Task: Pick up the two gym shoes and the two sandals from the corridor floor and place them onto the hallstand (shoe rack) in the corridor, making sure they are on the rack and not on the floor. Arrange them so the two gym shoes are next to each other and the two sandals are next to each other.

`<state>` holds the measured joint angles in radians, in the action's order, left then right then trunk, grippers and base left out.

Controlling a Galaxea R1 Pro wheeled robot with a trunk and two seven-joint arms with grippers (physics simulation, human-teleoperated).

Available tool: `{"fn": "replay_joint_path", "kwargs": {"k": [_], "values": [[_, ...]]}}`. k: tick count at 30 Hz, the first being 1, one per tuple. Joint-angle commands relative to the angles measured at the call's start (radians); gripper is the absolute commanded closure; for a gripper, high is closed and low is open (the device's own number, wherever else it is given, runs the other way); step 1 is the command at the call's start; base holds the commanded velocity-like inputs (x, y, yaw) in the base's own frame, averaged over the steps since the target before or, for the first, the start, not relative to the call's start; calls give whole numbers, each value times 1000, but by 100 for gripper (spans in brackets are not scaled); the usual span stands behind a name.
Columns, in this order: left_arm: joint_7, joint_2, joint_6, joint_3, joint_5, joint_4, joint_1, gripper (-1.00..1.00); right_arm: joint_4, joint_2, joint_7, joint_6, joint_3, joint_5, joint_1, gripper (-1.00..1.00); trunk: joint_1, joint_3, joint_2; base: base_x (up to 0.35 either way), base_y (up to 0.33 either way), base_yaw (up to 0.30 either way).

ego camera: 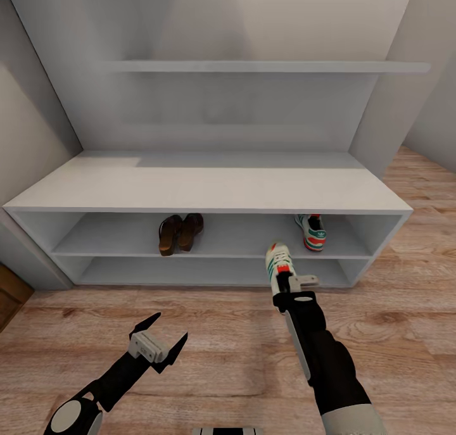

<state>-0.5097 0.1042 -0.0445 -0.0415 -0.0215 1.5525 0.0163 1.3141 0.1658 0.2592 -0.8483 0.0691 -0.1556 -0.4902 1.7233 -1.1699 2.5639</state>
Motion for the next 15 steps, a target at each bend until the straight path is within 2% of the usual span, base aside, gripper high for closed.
{"fn": "replay_joint_path", "kwargs": {"k": [1,15], "values": [[0,0,0,0,0,0,0,-100,-6,0,2,2,0,1,-2,100,0,0,0,0,0,0],[0,0,-1,-1,0,1,-1,-100,-30,-5,2,11,0,-1,-14,100,0,0,0,0,0,0]]}}
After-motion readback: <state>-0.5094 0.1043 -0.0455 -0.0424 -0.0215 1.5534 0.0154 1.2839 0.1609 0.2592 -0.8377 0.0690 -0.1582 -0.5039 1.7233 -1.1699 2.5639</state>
